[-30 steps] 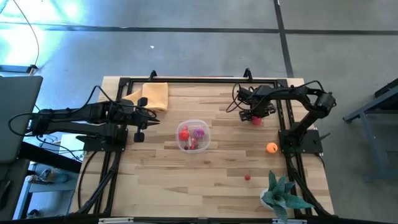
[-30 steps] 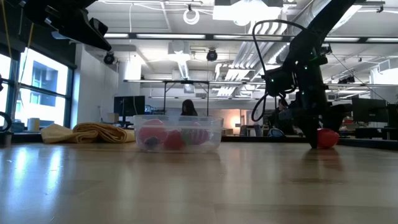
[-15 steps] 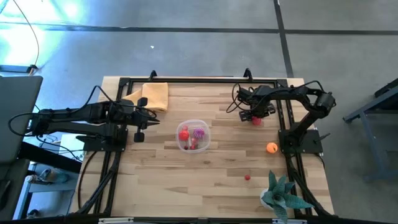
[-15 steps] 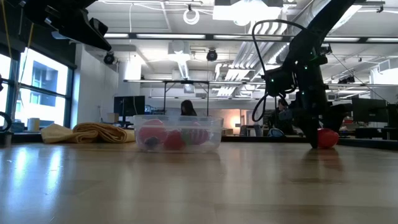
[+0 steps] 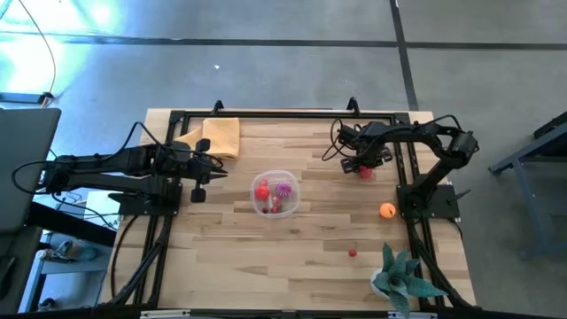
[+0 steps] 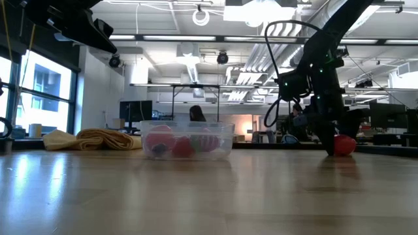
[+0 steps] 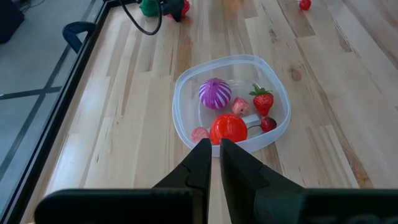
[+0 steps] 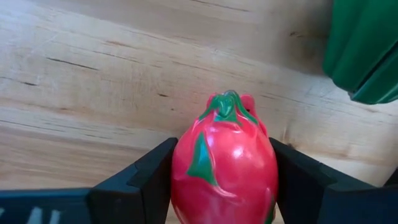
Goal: Pick and placing Produce into tupperware
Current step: Put the dragon fruit into the transparent bin
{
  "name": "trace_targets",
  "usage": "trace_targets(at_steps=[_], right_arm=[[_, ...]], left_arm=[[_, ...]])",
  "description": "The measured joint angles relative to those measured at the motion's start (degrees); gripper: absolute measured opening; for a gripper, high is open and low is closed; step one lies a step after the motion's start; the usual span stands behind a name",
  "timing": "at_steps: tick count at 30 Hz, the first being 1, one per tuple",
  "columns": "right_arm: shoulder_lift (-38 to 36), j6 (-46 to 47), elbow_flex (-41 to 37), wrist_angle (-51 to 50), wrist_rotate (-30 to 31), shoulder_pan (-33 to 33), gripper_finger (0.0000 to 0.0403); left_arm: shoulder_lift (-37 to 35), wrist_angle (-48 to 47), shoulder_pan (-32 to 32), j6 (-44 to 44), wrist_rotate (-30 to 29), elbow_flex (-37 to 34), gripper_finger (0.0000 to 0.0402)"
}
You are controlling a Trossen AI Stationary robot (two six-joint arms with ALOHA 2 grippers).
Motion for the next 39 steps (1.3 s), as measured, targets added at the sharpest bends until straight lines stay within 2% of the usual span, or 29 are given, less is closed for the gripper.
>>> trace_targets(at_steps=[6,9,19,24,31,39], right_arm=[[-1.14,-2.2,-0.06,0.06,-0.04,0.02,0.0212],[-2.71,-3.61,0.57,-1.79,-2.13,0.23,0.0211],[-10.16,-9.08,9.86,-0.59,-6.98,2.56,0.0211],[-12.9,-14.72,18.26,4.04,-9.03,7.42,0.0211],[-12.06,-24.67,29.95,13.93,-9.15,17.74,0.0211],[-6.48,-31.33,33.51,21.6,-5.69,26.21,0.0211]], left_arm=[[0.02,0.0,-0.01,0.01,0.01,0.0,0.0024],[0.01,0.01,0.0,0.0,0.01,0.0,0.0024],[0.02,0.0,0.01,0.01,0.01,0.0,0.0024],[0.02,0.02,0.0,0.01,0.0,0.0,0.0024],[0.0,0.0,0.01,0.01,0.0,0.0,0.0024],[0.01,0.02,0.01,0.01,0.01,0.0,0.0024]])
